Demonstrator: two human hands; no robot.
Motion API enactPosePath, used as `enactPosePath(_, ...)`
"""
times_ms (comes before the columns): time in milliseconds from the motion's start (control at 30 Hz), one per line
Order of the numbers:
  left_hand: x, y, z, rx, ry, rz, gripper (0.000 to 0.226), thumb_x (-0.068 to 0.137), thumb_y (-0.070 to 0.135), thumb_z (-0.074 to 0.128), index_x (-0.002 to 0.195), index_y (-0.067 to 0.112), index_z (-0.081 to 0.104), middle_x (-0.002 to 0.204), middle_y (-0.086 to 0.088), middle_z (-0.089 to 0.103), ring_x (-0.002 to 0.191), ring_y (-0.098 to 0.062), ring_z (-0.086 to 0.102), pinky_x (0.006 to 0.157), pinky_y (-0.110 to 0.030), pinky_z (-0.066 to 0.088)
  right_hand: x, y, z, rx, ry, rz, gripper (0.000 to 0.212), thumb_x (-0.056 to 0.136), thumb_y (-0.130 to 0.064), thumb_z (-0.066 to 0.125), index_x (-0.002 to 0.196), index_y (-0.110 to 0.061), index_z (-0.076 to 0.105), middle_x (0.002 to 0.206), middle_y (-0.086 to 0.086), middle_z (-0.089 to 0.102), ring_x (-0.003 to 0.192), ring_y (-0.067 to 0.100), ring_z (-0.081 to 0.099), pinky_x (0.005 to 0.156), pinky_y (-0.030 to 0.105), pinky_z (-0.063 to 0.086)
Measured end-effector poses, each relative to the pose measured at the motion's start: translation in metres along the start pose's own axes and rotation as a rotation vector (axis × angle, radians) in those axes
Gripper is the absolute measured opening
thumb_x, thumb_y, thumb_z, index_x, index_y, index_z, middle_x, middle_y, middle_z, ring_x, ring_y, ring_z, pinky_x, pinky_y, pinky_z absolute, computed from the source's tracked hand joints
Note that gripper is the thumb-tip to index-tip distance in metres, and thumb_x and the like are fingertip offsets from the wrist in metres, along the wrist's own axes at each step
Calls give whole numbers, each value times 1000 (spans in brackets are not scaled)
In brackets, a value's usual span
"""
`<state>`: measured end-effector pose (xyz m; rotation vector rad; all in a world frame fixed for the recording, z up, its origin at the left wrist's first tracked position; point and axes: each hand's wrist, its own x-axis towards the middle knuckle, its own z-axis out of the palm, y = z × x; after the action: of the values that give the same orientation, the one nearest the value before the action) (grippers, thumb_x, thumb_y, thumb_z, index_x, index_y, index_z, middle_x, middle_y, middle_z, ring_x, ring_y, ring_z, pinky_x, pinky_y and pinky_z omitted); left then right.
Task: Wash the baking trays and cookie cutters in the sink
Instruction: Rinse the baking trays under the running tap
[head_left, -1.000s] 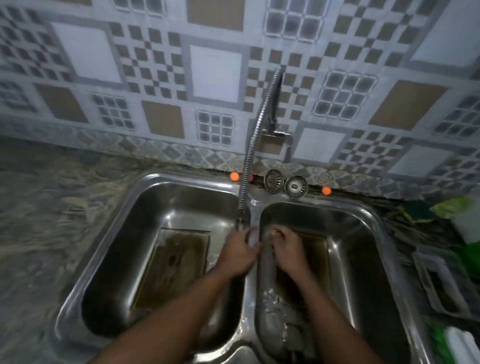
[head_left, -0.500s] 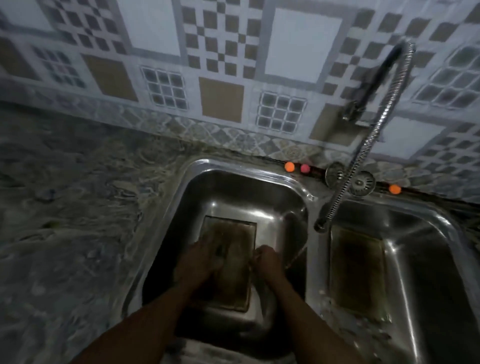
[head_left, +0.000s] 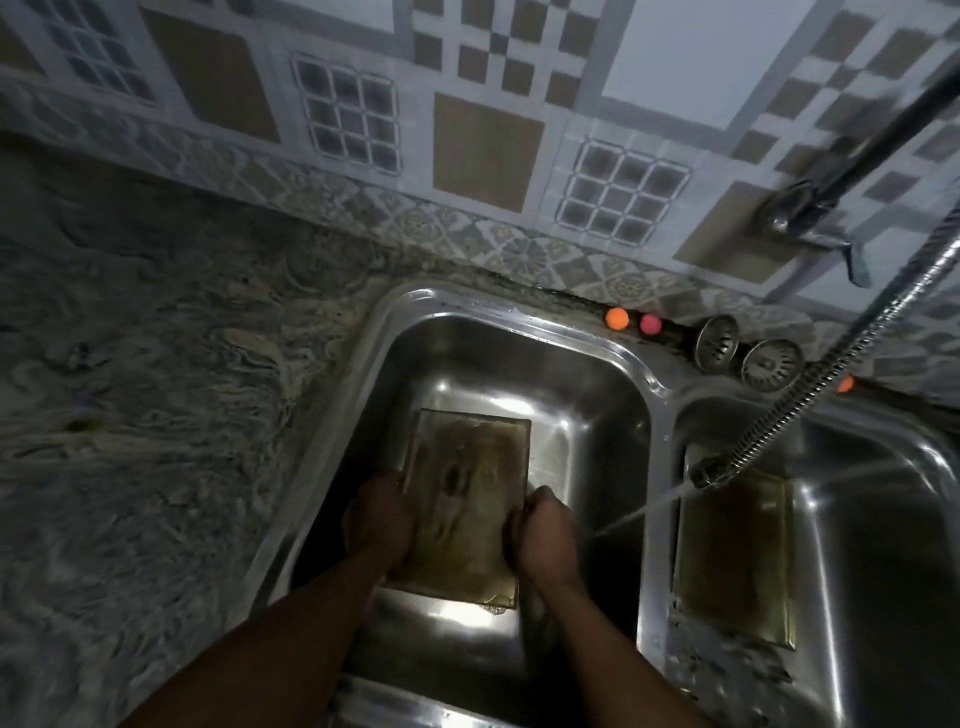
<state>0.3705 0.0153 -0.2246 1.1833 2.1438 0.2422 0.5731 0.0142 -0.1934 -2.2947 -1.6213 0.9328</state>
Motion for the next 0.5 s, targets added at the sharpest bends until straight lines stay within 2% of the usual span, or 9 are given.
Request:
enactPosePath(167, -8, 14, -6, -168, 21, 30, 33, 88, 10, 56, 119, 15, 67, 114, -14, 67, 105, -34, 64, 89, -43, 54, -12, -6, -20, 103, 148, -105, 7, 90, -19, 52, 85, -19, 47, 86, 8, 64, 81, 28, 62, 68, 32, 47)
enactPosePath(333, -26, 50, -17, -373, 84, 238, 22, 91, 5, 59, 111, 10, 66, 103, -9, 70, 96, -28, 65, 78, -24, 41, -26, -2, -61, 272, 253, -63, 3, 95, -18, 50, 93, -16, 48, 80, 4, 64, 76, 26, 62, 66, 33, 47)
enactPosePath(433, -42, 81, -20, -454, -4, 290, 22, 95, 8, 55, 116, 12, 63, 103, -4, 68, 96, -24, 64, 76, -24, 41, -34, 6, -90, 357, 374, -59, 3, 95, -12, 51, 92, -12, 52, 78, 3, 59, 77, 28, 60, 64, 29, 37)
enactPosePath(500, -51, 101, -16, -469, -74, 299, 24, 97, 13, 52, 118, 20, 62, 103, 3, 68, 96, -22, 65, 77, -28, 47, -40, 9, -111, 446, 429, -54, 5, 95, -8, 51, 91, -6, 52, 80, 9, 56, 79, 29, 57, 66, 29, 33)
